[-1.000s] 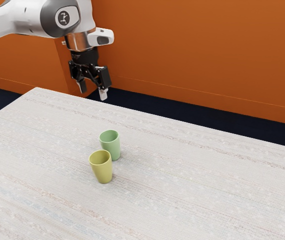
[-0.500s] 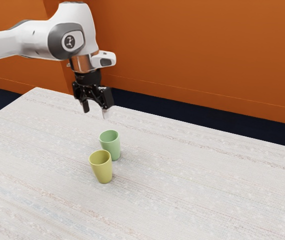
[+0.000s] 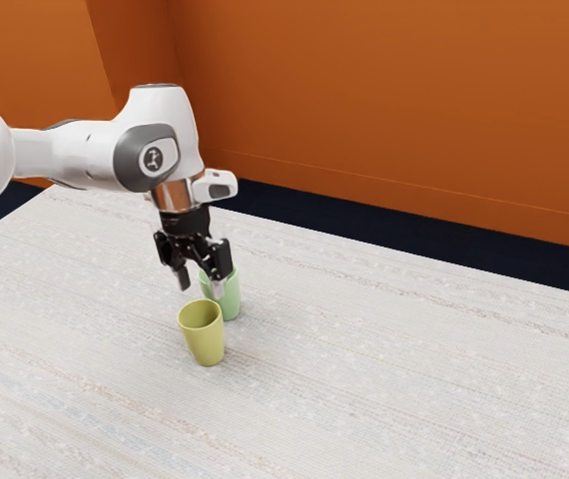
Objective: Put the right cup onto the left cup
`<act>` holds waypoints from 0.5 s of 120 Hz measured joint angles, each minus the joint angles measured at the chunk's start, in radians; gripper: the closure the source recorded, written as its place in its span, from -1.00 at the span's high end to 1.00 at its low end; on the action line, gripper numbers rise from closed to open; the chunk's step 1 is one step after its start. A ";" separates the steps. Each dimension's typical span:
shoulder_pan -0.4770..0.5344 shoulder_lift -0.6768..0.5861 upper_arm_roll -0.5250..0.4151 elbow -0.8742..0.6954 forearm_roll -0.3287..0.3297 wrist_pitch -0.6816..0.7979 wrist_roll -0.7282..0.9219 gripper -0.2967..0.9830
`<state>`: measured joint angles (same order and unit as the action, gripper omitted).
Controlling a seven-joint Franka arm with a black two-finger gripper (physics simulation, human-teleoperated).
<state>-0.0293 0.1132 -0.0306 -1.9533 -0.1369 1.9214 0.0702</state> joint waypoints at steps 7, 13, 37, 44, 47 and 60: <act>-0.001 0.008 0.000 -0.012 -0.005 0.024 -0.004 0.23; -0.002 0.017 0.000 -0.016 -0.008 0.042 -0.007 0.20; -0.006 0.051 0.000 -0.022 -0.016 0.096 -0.017 0.13; -0.005 0.057 0.001 -0.031 -0.017 0.109 -0.019 0.11; -0.004 0.059 0.000 -0.039 -0.017 0.116 -0.020 0.11; -0.003 0.072 0.001 -0.054 -0.018 0.142 -0.024 0.09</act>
<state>-0.0319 0.1849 -0.0296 -2.0077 -0.1545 2.0639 0.0463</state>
